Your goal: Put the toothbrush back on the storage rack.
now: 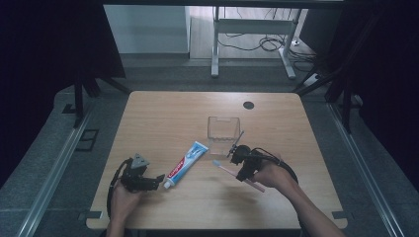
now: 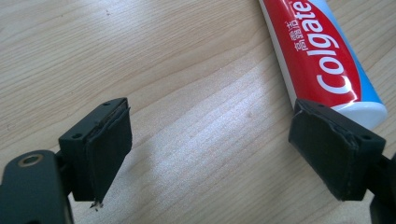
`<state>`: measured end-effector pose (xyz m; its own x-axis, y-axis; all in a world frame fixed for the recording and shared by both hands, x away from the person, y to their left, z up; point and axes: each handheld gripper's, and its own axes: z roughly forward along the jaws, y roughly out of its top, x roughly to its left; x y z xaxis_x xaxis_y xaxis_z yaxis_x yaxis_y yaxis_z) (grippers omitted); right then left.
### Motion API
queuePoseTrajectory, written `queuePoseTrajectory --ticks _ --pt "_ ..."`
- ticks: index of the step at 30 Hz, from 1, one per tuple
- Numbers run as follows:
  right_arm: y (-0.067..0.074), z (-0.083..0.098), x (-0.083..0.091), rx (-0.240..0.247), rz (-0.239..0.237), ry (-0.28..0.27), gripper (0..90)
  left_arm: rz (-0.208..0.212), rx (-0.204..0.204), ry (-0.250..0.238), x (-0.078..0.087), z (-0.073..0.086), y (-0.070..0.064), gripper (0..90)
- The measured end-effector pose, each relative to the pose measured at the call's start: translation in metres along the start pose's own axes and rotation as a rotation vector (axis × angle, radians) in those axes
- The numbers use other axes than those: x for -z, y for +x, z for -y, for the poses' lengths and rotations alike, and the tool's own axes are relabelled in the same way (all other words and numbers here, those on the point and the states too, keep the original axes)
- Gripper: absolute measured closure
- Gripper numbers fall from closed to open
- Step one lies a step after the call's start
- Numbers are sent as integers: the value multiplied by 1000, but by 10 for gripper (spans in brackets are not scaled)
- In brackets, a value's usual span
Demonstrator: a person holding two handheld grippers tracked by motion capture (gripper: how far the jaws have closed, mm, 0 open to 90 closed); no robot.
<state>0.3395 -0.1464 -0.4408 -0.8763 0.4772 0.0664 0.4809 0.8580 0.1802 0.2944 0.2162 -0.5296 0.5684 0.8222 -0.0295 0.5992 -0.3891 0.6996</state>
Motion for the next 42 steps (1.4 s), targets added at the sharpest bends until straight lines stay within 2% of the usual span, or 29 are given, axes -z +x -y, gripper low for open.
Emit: queuePoseTrajectory --ticks 6,19,27,42 --pt "-5 -2 15 -9 -4 -19 786 -2 -1 1 0 0 0 136" --pt "-16 -9 36 -26 4 -35 787 -8 1 -2 0 0 0 136" --pt "-23 -19 52 -23 24 -64 787 -26 28 -5 0 2 3 132" --pt "-39 -34 57 -64 39 -108 787 -27 19 -6 0 1 3 132"
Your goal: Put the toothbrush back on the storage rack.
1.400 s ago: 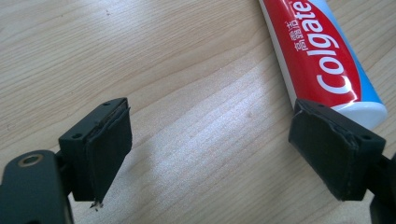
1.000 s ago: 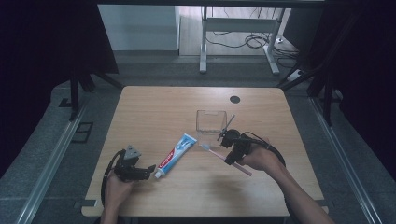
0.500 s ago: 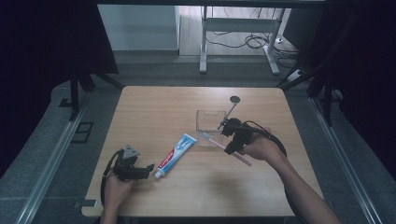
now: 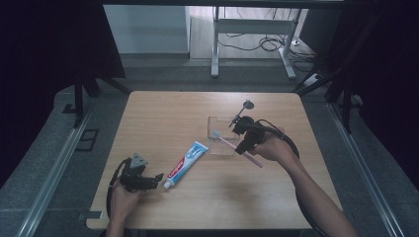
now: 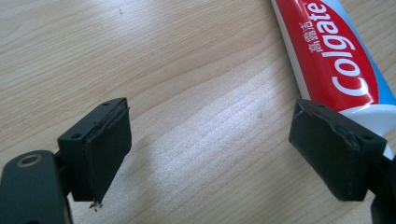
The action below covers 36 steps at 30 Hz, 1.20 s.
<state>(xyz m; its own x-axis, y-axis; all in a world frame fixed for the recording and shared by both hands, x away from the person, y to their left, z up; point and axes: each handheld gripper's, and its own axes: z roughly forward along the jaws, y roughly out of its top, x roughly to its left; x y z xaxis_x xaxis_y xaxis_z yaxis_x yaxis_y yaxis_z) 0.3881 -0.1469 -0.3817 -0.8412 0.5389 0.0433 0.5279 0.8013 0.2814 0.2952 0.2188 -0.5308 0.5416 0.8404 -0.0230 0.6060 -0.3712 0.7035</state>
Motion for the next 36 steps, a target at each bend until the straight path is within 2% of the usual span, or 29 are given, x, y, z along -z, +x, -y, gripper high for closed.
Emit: queuePoseTrajectory --ticks 8,15,19,34,35,36 --pt "-6 -11 3 -24 12 -50 788 0 -1 0 0 0 0 132" --pt "-10 -20 4 -24 21 -112 787 3 -5 1 -1 -1 0 132" --pt "-12 -25 4 -45 32 -137 788 3 -5 1 -1 -1 0 133" --pt "-22 -39 3 -87 52 -305 788 2 -8 4 -1 -1 0 133" --pt "-23 -40 2 -93 57 -330 788 2 -8 4 -1 -1 -1 133" --pt "-23 -40 2 -93 57 -330 788 2 -7 4 -1 -1 -1 133"
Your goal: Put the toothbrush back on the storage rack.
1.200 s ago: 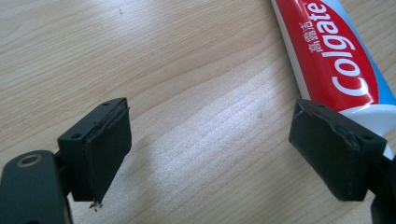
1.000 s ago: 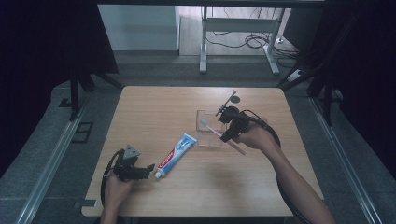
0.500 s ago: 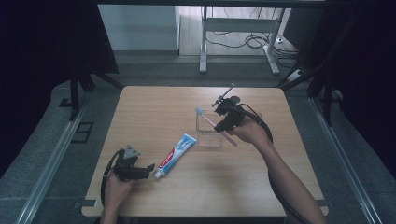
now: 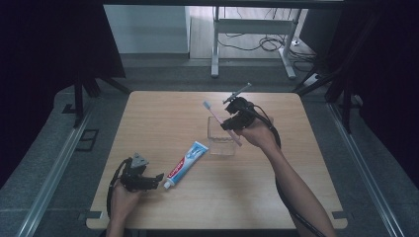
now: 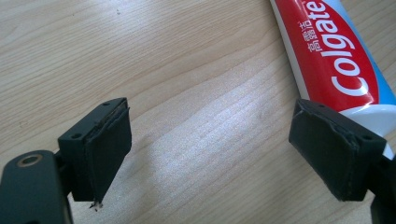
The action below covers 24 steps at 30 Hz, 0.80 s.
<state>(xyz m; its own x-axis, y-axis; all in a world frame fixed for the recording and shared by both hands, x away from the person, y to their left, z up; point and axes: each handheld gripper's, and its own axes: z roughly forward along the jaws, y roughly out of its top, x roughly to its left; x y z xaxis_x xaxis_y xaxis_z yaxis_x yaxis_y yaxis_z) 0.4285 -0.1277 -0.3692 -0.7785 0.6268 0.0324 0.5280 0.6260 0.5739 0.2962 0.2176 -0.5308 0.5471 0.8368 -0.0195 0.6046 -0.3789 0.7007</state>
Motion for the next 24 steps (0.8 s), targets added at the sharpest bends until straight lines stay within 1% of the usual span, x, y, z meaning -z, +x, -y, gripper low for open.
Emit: queuePoseTrajectory --ticks 5,10,11,15,18,19,24 --pt "-3 -3 -3 -3 6 -55 788 1 -1 3 0 0 0 133" --pt "-4 -4 -7 -10 26 -111 788 2 0 1 0 0 0 133" --pt "-6 -5 -8 -16 28 -132 788 0 1 0 0 0 0 133" --pt "-7 -6 -11 -23 40 -150 788 2 2 4 0 0 0 133" --pt "-9 -6 -18 -31 57 -166 788 2 4 4 0 0 0 133" --pt "-9 -6 -18 -31 57 -166 788 3 7 4 0 0 0 133" --pt "-12 -2 -31 -33 75 -160 788 4 10 3 0 1 0 133"
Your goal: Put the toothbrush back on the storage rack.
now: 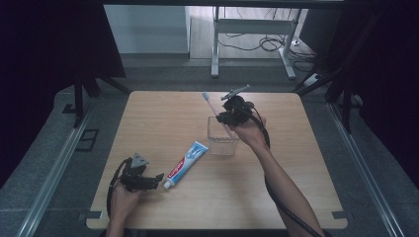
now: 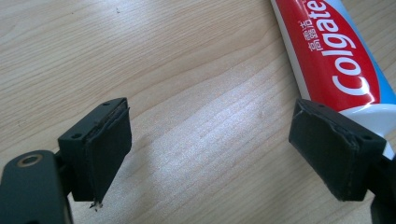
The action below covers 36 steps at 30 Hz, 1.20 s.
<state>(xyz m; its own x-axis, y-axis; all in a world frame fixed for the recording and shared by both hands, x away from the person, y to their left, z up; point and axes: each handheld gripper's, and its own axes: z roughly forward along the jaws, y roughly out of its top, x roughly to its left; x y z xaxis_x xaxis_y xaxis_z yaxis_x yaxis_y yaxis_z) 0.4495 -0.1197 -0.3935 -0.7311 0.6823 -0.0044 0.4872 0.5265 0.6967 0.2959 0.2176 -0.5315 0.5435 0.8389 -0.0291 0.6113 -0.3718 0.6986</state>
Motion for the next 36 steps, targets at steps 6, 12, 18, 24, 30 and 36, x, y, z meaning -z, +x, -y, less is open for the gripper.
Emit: queuePoseTrajectory --ticks 6,12,18,24,30,36 --pt "-3 9 -13 -9 17 -3 788 0 -2 0 0 0 0 133" --pt "-5 18 -27 -11 18 13 788 0 -4 2 0 0 1 133" --pt "-6 25 -34 -12 19 35 788 0 -6 3 0 0 0 133" --pt "-7 31 -41 -7 18 58 787 1 -7 5 -1 0 0 133" --pt "-5 32 -44 -1 12 85 787 -1 -11 10 -1 0 0 133" --pt "-4 33 -47 7 -4 129 785 0 -11 10 -1 0 0 133"
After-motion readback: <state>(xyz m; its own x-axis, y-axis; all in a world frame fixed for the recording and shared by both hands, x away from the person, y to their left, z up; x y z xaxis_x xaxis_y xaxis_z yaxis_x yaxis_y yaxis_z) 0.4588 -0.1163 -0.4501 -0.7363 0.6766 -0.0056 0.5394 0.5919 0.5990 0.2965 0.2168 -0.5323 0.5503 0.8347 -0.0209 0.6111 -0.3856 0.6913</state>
